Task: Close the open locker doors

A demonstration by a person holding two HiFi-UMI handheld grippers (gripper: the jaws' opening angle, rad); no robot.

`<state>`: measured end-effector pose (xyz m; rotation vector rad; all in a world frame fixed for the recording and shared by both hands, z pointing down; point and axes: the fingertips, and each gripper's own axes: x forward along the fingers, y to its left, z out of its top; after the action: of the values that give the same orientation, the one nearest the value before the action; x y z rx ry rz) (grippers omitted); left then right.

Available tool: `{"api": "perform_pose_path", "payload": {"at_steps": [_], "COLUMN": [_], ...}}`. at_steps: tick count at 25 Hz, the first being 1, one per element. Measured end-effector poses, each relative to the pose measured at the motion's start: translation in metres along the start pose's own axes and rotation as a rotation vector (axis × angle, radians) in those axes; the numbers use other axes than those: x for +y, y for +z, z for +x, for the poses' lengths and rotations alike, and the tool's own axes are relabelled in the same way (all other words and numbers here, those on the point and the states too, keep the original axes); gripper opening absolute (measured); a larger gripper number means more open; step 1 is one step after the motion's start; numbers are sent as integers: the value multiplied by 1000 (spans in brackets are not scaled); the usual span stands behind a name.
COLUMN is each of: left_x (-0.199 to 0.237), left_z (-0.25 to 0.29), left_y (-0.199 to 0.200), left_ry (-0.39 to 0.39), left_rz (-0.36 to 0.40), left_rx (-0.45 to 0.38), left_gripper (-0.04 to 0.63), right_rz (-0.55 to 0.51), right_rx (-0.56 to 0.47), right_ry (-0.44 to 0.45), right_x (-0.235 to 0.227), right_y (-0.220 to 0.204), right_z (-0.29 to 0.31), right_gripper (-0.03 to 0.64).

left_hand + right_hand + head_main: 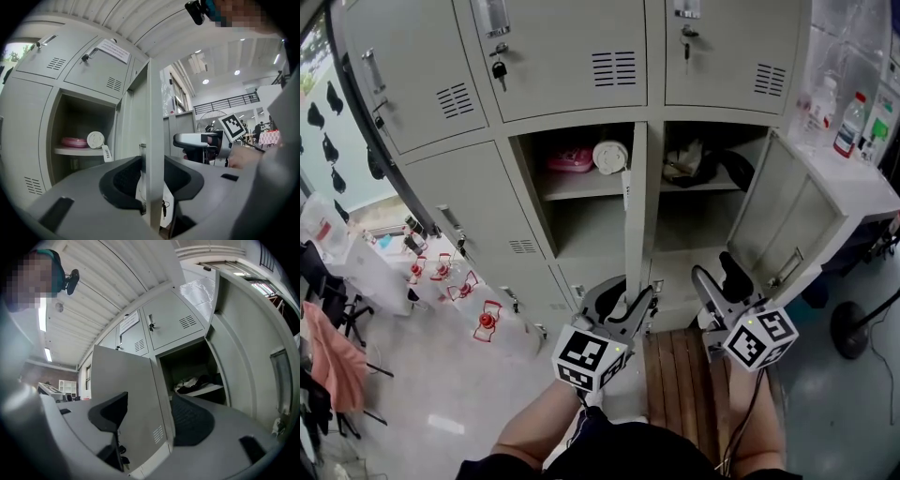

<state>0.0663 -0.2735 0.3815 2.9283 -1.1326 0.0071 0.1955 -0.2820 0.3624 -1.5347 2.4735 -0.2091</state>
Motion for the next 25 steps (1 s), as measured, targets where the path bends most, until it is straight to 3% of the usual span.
{"api": "perform_pose_path", "payload": {"at_steps": [14,25], "left_x": [52,99], "left_z": [-31,-45], "left_y": [-1,-1], "left_ry": [119,170], "left_rz": [-6,-11], "left_rx": [4,3], "left_gripper": [98,109], "right_rz": [1,-2], "right_rx": [27,78], "right_ry": [106,191], "right_x": [47,87], "right_y": [-13,-38], "right_z": [49,97], "right_gripper": [284,284]}}
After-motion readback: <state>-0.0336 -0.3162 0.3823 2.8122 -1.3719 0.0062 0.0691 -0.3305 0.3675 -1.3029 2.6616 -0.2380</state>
